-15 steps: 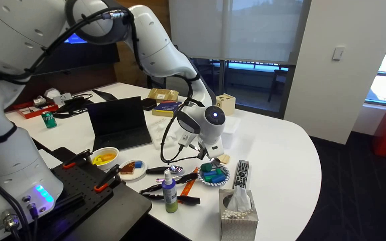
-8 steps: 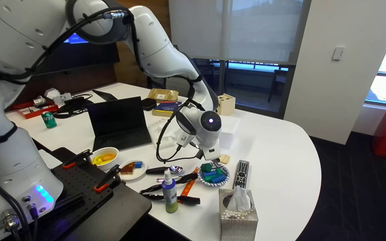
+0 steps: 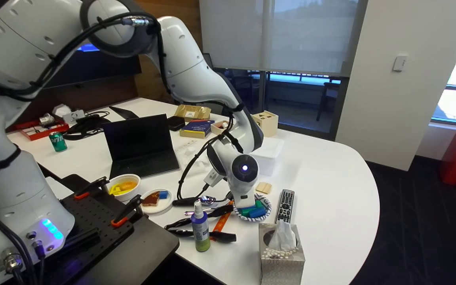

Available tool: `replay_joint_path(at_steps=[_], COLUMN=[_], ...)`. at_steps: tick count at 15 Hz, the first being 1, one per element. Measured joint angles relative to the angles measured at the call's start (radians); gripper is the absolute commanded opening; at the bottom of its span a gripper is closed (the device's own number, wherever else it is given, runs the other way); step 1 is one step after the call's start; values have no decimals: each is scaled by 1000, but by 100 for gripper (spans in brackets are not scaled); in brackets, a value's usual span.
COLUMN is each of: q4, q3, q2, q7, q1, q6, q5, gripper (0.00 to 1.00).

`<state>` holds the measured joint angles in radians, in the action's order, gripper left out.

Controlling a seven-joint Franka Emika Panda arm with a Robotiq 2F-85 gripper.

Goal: Use the silver spoon to stir the blue blocks in the bowl.

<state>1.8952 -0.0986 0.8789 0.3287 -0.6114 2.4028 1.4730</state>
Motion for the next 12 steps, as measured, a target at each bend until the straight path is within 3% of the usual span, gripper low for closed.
replay_joint_path(at_steps=[5, 12], q4=[1, 1], q3=[-74, -172], q2=[24, 11], q7=[-8, -158], q1=[57, 251], q6=[-8, 71], q5=[1, -142], gripper=[2, 2])
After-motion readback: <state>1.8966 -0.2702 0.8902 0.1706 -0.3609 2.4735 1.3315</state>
